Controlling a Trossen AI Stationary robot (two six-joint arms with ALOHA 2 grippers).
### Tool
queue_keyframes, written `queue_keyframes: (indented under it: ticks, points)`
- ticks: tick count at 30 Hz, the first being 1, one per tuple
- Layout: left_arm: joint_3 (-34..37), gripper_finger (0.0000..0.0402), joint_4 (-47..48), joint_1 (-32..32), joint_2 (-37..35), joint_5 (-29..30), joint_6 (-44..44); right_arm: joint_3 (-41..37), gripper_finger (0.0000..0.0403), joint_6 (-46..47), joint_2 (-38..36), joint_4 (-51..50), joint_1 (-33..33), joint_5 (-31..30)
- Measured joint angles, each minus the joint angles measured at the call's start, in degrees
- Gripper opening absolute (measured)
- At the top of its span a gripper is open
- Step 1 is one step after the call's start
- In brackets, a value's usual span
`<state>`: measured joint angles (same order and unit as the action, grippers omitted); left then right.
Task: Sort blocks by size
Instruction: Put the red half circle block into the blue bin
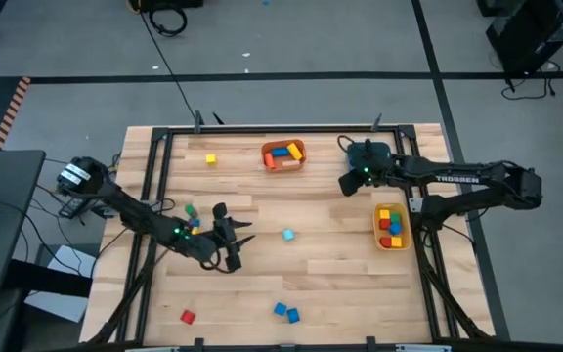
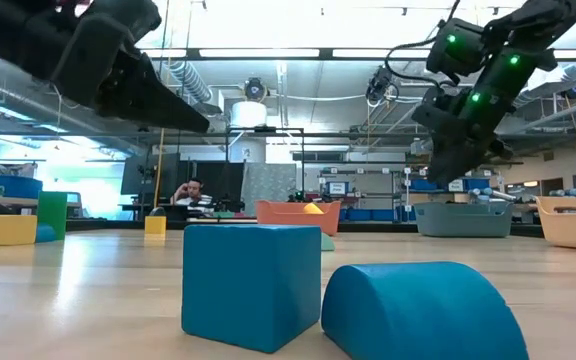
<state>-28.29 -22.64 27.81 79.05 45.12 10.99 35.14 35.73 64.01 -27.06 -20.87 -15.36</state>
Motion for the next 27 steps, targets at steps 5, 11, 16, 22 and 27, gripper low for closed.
queue_keyframes:
  ticks: [5,11,16,22,27]
  points:
    - [-7.0,0.0162,15.5,0.7,0.0,0.0,5.3,0.0,0.0138,0.4,0.0,0.4,6.3,-0.1]
    - [-9.8,0.0162,20.7,0.9,0.0,-2.5,9.0,0.0,0.0135,5.0,0.1,5.5,16.6,-0.1]
    - [-9.8,0.0162,20.7,0.9,0.0,-8.2,9.1,0.0,0.0136,5.9,0.1,10.5,25.0,-4.1]
    - [-9.8,0.0162,20.4,0.8,0.0,-14.1,12.0,0.0,0.0133,8.3,1.2,13.8,33.8,-12.8]
    - [-9.8,0.0162,20.7,0.9,0.0,-25.1,12.0,0.0,0.0132,9.5,4.0,16.0,39.1,-16.2]
